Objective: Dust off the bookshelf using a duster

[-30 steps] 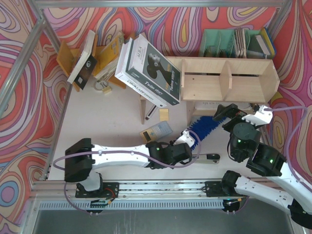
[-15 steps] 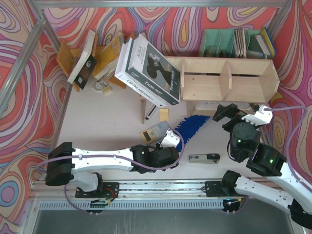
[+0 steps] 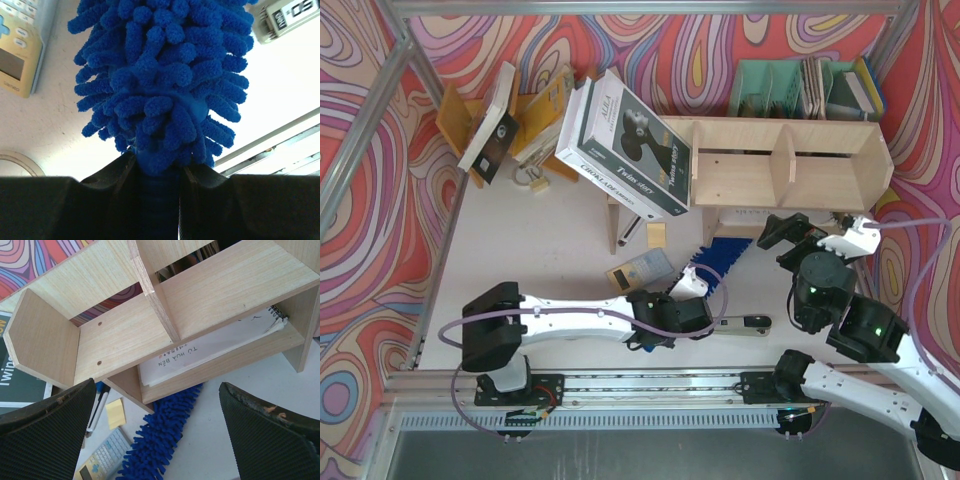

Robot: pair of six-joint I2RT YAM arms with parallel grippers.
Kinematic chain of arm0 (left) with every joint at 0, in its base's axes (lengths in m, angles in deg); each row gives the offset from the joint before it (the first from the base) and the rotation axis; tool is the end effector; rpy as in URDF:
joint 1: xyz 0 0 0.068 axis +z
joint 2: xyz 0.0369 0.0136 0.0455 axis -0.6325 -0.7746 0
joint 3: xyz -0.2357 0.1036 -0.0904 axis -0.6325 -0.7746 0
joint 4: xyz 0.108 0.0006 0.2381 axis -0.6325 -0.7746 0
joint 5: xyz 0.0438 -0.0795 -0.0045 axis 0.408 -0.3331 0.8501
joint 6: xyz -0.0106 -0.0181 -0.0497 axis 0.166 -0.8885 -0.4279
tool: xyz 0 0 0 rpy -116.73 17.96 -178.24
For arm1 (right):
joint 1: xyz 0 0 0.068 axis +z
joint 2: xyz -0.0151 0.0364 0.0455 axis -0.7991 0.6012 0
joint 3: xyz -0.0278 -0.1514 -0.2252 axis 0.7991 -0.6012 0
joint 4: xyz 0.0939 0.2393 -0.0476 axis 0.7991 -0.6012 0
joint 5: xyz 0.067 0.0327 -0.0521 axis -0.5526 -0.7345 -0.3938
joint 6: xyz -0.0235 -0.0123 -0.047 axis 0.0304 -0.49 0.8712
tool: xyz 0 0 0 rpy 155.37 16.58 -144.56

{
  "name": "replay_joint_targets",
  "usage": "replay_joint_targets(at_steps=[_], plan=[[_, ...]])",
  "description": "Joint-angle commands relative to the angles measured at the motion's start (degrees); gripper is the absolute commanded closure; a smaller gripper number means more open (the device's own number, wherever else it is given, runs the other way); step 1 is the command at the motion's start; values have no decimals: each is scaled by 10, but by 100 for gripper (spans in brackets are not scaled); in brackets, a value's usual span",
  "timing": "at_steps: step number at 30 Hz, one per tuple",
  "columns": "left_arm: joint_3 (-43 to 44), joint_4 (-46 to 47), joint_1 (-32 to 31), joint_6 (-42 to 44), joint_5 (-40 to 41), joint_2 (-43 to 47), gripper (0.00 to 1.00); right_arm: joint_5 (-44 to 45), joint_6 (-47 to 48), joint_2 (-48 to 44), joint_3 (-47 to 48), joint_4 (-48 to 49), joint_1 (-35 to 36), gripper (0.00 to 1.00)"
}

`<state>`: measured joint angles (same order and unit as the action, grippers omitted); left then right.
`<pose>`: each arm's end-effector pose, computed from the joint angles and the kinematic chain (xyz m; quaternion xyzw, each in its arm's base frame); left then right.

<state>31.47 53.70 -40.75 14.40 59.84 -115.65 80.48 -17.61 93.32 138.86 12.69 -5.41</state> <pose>0.0736 -0.3330 0.2234 0.3106 0.8985 -0.0905 0.2967 0.0908 0.0531 0.3939 0.2643 0.6821 0.0790 0.6772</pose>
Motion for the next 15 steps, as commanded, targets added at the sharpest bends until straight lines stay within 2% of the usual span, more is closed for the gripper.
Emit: replay_joint_targets(at_steps=[1,15], plan=[[9,-27,10,-5,-9,-13,100,12,-5,-13,15,-1,-2,1],[-13,39,7,63,13,107,100,11,-7,-9,13,0,-2,1]])
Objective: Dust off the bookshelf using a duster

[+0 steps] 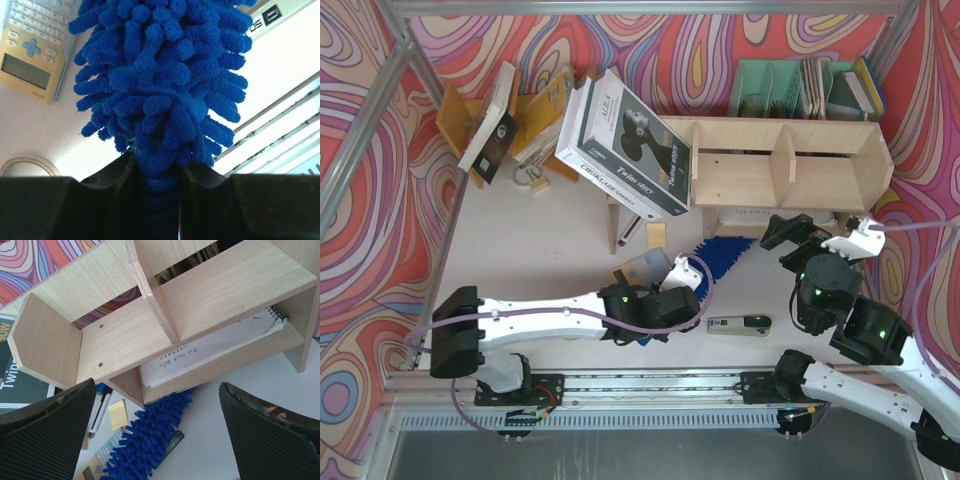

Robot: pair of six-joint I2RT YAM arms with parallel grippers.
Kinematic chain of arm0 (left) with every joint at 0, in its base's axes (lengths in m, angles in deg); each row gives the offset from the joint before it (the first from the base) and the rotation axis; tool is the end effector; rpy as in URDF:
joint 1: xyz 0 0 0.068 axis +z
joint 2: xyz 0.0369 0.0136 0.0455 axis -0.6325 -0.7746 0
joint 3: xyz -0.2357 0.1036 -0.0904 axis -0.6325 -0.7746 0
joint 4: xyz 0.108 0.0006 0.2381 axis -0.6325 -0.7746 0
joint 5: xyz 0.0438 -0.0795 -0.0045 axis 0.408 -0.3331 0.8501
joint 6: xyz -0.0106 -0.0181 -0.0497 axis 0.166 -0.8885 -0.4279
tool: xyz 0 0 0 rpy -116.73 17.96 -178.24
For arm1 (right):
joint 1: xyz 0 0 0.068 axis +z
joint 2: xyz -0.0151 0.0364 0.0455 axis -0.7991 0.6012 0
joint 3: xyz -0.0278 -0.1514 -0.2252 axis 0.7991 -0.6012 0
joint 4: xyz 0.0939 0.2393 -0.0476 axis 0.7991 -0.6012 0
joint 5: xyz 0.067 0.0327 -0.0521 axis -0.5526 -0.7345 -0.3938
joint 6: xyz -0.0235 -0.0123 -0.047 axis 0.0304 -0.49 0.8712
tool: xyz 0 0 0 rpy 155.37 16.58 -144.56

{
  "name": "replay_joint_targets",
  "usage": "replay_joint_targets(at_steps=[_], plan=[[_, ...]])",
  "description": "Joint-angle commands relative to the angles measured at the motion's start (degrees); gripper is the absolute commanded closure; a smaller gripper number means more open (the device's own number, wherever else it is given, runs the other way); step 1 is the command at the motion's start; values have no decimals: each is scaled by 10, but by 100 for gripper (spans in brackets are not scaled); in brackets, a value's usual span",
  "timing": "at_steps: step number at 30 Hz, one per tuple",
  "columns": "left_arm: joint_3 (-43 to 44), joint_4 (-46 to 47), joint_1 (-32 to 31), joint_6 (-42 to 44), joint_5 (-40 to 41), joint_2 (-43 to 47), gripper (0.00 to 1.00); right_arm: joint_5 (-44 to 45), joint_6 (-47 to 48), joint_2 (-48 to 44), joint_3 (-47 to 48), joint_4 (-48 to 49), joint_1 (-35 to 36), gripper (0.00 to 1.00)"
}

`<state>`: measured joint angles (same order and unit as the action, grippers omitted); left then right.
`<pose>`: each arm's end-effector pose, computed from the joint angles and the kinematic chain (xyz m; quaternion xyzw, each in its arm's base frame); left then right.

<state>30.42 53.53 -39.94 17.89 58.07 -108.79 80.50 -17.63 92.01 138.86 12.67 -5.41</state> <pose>0.0740 -0.3148 0.2547 0.3226 0.8843 -0.1281 0.3123 0.0865 0.0483 0.3956 0.2695 0.6762 0.0867 0.6802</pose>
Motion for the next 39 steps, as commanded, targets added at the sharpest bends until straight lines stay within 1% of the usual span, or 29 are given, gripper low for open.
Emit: replay_joint_targets(at_steps=[1,5,12,17,25,30,39], plan=[[-5,44,-1,28,41,42,100,10,-7,5,14,1,-2,1],[-31,79,-1,34,36,41,100,10,-6,8,14,3,-2,1],[-2,63,-1,50,-13,-43,100,10,4,12,17,12,-2,2],[10,81,-1,67,1,-45,100,10,6,18,20,15,-2,1],[49,107,0,117,15,-56,100,8,8,18,20,15,-2,1],[72,124,0,145,-16,-63,100,10,4,12,15,11,-2,1],[152,120,0,189,-69,-146,100,9,-9,4,9,0,-2,1]])
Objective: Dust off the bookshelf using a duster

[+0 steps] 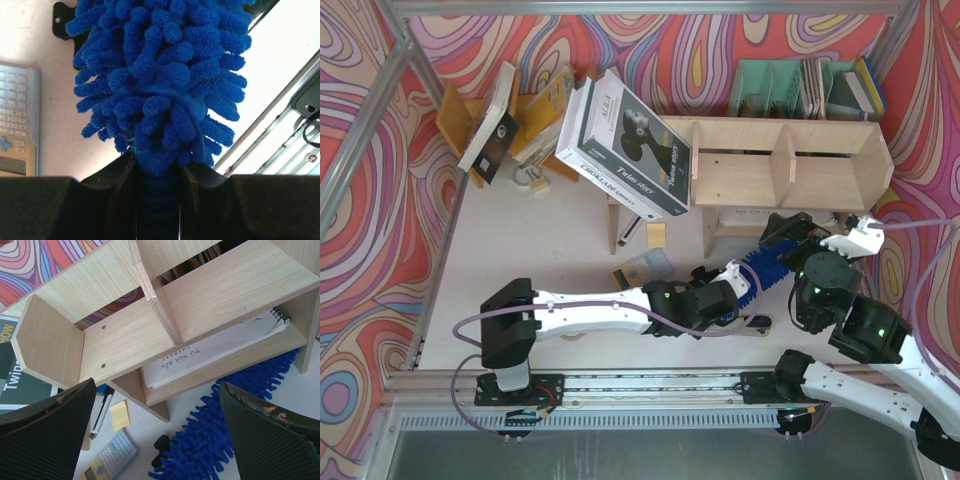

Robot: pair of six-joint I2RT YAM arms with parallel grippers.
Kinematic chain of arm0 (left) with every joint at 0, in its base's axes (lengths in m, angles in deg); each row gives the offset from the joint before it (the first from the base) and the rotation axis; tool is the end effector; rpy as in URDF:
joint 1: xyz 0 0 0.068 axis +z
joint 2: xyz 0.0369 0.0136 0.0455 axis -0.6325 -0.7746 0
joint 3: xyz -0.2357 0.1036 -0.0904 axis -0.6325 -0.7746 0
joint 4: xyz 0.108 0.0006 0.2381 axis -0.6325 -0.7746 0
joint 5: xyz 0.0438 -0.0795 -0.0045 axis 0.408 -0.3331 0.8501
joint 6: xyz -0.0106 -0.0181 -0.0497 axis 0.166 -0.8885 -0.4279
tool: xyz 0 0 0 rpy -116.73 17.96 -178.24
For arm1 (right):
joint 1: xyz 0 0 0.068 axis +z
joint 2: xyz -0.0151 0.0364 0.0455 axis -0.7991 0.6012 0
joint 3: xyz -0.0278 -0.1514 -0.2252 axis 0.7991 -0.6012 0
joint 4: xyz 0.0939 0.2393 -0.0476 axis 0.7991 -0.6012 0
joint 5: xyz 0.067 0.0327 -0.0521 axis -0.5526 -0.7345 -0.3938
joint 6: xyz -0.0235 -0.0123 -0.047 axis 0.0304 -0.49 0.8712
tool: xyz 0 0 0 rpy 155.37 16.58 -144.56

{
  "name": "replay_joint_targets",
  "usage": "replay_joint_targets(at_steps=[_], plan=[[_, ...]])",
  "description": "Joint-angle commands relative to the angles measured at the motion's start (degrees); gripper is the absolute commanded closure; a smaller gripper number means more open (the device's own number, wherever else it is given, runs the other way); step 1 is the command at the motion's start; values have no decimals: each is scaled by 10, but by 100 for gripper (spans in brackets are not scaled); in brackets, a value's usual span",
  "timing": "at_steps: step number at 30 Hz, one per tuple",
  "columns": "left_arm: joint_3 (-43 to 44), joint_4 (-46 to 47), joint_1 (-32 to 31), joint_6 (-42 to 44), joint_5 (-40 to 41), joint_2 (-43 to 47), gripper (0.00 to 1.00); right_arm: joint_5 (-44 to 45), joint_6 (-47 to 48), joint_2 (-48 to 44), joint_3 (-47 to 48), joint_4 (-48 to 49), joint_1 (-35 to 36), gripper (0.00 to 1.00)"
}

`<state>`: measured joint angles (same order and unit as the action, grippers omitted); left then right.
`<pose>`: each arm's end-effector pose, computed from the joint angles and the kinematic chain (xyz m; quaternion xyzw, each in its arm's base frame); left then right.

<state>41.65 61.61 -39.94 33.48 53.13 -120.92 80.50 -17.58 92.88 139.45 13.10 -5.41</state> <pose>0.0836 -0.3806 0.2533 0.4358 0.8201 -0.1590 0.3352 0.0885 0.0505 0.3982 0.2698 0.6756 0.0873 0.6805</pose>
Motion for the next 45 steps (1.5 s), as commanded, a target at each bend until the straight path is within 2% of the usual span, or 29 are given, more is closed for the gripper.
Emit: replay_joint_targets(at_steps=[1,5,12,21,35,45], plan=[[49,35,0,37,-26,-33,100,9,-10,-5,2,-7,-2,1],[67,17,-1,40,-45,-54,100,9,-14,-7,0,-10,-3,1],[27,16,-1,34,-57,-51,100,10,-16,-13,-8,-8,-3,1],[27,-2,-1,34,-58,-69,100,9,-16,-11,-8,-8,-2,1],[-3,14,-24,41,-49,28,100,8,-16,-7,-5,-9,-2,1],[-17,18,-3,16,-21,-26,100,11,-10,-6,0,-7,-2,1]])
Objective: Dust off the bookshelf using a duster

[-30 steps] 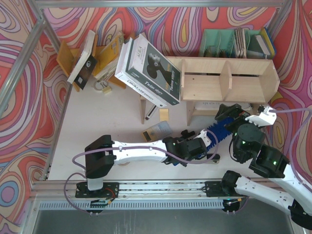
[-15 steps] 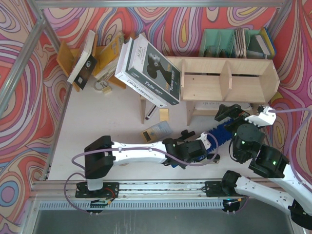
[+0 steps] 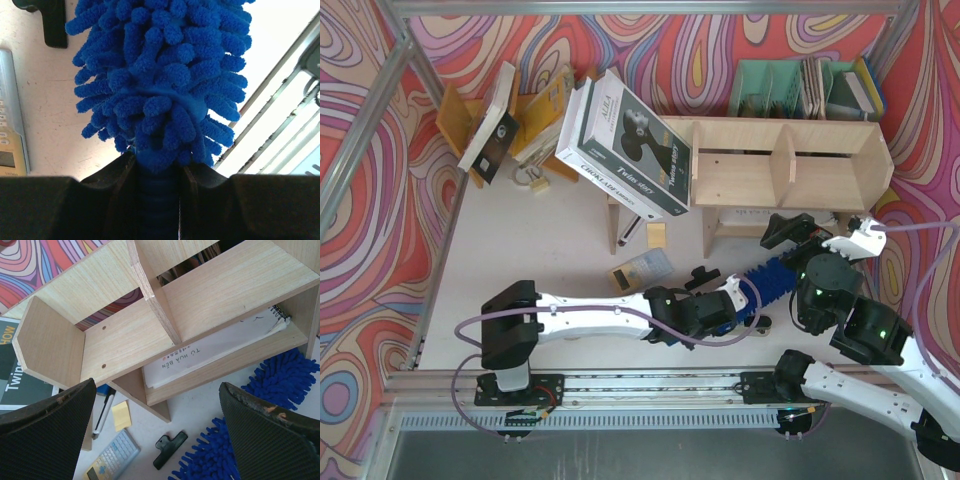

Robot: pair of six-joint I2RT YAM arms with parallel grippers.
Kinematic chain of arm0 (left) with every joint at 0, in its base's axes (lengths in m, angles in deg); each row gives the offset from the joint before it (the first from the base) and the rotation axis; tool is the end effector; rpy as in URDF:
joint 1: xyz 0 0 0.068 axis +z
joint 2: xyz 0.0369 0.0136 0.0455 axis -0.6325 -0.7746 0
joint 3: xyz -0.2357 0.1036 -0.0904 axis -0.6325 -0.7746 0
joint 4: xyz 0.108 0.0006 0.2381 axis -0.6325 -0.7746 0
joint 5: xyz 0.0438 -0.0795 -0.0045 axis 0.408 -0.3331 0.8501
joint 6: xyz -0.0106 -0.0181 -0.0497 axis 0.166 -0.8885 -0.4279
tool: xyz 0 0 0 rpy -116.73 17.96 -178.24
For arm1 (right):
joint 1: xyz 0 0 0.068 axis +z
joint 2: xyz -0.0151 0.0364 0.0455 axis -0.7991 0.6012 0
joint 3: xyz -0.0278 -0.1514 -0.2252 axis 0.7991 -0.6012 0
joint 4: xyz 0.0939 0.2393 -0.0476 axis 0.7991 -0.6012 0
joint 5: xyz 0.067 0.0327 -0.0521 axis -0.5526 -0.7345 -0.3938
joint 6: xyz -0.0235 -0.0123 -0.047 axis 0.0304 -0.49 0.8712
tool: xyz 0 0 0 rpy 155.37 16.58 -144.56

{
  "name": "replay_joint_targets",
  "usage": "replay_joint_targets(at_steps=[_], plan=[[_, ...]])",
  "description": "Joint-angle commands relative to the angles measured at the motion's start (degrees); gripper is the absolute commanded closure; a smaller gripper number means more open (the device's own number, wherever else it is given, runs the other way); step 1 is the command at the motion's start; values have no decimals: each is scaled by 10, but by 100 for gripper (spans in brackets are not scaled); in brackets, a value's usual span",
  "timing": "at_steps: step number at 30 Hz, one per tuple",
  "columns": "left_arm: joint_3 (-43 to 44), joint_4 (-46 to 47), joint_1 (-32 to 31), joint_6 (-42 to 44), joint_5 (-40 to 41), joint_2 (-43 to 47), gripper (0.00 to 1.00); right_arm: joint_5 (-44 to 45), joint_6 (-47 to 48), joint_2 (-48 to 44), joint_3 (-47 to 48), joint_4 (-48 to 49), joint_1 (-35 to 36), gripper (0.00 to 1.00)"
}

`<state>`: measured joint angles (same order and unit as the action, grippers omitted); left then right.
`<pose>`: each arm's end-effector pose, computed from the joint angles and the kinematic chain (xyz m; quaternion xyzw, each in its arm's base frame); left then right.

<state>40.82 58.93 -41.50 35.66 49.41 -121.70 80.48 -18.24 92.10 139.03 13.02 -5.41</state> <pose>0.0705 -0.3795 0.2401 0.4841 0.8107 -0.1517 0.2922 0.0866 0.0484 0.3969 0.2747 0.6728 0.0930 0.6806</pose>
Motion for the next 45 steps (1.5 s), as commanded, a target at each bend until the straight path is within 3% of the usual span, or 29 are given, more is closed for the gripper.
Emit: replay_joint_targets(at_steps=[1,13,22,35,45], plan=[[-11,46,15,-7,17,-19,100,12,-3,1,4,-6,-2,1],[17,57,33,0,49,-8,100,10,1,8,3,2,-2,1],[25,83,33,-4,26,34,100,11,0,4,1,0,-2,1],[51,46,33,-22,-6,-54,100,8,-12,-3,-9,-8,-2,2],[70,45,33,-10,25,-39,100,7,-16,-5,-10,-12,-2,1]])
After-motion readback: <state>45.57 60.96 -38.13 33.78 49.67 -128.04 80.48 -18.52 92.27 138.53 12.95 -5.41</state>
